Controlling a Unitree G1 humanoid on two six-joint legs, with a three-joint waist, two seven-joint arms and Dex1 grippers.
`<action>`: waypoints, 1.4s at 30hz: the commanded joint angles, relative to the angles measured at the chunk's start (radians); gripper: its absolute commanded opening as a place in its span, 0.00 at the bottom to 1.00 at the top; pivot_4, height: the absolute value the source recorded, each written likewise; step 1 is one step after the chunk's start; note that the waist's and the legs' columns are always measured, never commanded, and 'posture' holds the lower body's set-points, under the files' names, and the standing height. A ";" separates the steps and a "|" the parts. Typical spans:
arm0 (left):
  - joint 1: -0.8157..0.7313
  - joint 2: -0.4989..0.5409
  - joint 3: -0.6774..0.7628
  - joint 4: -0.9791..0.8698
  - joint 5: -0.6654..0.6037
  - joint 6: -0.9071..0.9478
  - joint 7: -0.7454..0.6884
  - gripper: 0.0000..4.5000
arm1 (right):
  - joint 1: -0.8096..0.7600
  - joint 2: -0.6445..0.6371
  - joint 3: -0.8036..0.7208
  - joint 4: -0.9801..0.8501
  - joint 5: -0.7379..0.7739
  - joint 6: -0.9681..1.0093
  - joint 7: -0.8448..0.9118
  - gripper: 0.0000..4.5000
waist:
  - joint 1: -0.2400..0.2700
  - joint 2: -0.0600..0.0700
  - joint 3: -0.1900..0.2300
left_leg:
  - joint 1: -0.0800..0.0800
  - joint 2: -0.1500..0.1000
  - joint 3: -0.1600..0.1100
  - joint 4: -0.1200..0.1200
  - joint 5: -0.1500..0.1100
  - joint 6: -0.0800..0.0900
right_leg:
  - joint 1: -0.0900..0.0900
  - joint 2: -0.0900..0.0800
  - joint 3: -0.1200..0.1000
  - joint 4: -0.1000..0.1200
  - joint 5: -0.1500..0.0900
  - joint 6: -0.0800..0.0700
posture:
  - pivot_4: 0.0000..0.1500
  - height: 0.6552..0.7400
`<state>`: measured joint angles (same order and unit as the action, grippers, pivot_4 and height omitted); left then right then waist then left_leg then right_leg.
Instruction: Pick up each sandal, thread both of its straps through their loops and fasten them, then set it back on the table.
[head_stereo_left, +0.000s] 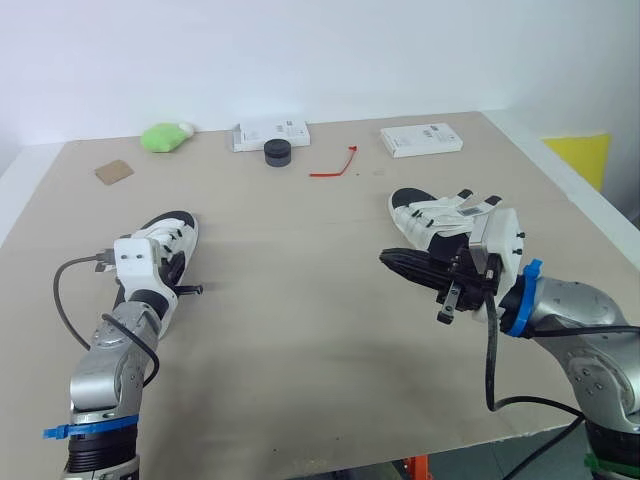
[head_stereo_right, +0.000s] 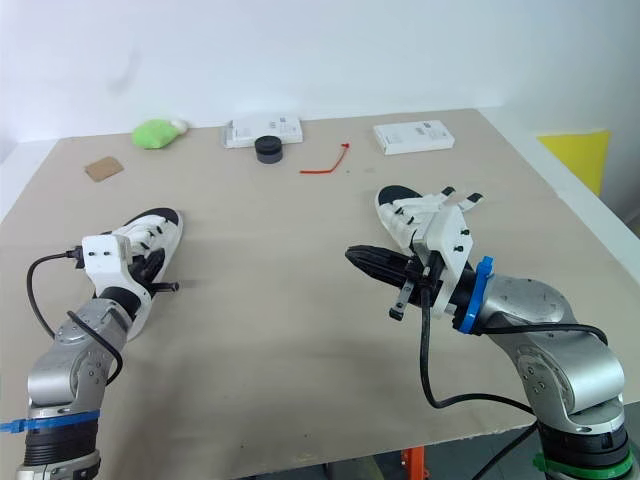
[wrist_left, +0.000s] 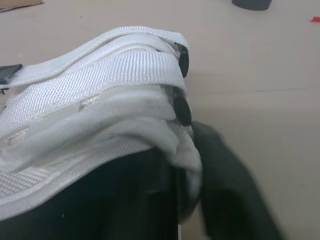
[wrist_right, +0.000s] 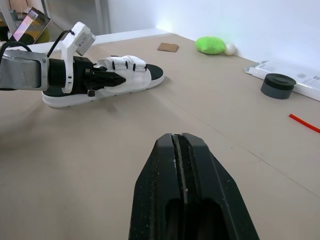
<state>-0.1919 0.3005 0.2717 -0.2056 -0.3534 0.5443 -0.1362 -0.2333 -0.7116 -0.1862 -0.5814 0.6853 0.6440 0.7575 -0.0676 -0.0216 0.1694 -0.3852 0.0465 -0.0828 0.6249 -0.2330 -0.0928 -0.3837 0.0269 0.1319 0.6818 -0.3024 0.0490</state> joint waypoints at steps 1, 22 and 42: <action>0.002 0.015 -0.009 -0.003 0.004 -0.029 -0.039 0.62 | -0.018 0.007 -0.007 0.002 0.005 -0.032 0.001 0.00 | 0.002 -0.001 0.000 | 0.000 0.000 0.000 0.000 0.000 0.000 | 0.000 0.000 0.000 0.000 0.000 0.000 | 1.00 1.00; 0.409 0.189 0.206 -0.422 -0.468 0.129 -0.337 0.97 | -0.148 0.015 0.005 0.263 0.018 -0.081 0.117 0.00 | 0.007 -0.008 0.010 | -0.006 0.000 0.000 0.003 -0.001 0.001 | -0.005 -0.001 0.000 -0.001 0.001 -0.001 | 1.00 1.00; 0.897 0.355 0.589 -0.342 -0.573 0.131 -0.654 0.97 | 0.309 -0.074 -0.099 0.152 -0.029 -0.095 0.174 0.00 | 0.004 -0.007 0.014 | -0.007 0.000 0.001 0.001 -0.002 0.000 | -0.007 -0.003 -0.002 0.000 -0.004 -0.003 | 1.00 1.00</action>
<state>0.6888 0.6466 0.8246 -0.5429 -0.9158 0.6913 -0.7597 0.0667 -0.7656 -0.2340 -0.3807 0.6580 0.5692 0.9340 -0.0634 -0.0290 0.1835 -0.3918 0.0466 -0.0819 0.6265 -0.2354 -0.0924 -0.3903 0.0235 0.1294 0.6815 -0.3063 0.0461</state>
